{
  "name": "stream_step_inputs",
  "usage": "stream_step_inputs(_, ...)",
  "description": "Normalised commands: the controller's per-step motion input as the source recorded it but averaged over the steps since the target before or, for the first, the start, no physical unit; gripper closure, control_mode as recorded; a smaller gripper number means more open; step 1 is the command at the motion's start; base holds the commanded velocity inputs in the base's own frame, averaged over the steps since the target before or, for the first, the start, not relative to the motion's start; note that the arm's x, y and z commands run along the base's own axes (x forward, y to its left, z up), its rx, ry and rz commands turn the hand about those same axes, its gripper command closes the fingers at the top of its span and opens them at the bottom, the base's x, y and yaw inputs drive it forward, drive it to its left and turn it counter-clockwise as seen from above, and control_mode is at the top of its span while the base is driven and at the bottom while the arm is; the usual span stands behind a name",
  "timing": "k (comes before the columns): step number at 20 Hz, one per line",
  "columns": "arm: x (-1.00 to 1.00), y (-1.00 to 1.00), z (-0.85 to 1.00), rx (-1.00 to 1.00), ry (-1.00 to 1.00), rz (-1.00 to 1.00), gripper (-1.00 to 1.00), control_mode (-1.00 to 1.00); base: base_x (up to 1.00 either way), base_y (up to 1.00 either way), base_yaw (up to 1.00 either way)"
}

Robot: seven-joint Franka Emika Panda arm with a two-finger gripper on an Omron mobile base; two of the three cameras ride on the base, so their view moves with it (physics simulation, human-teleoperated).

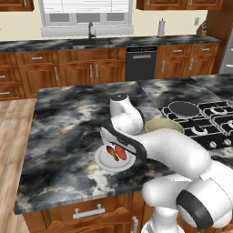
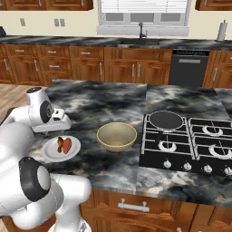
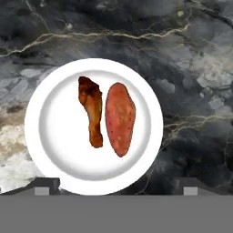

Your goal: Place the chicken drumstick on the plate and place the sweet potato on the same plate.

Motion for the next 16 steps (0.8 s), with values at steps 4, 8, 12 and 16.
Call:
stream_step_inputs(4, -0.61, -0.31, 0.67, 0.04, -0.17, -0.15, -1.0, -1.0, 0.0, 0.0, 0.0)
stream_step_inputs(8, -0.45, -0.61, 0.49, 0.07, -0.1, -0.17, -1.0, -1.0, 0.0, 0.0, 0.0)
stream_step_inputs(12, -0.32, -0.72, 0.28, 0.12, -0.05, -0.2, -1.0, -1.0, 0.0, 0.0, 0.0)
stream_step_inputs(16, -0.26, -0.59, 0.12, 0.12, -0.02, -0.18, -1.0, -1.0, 0.0, 0.0, 0.0)
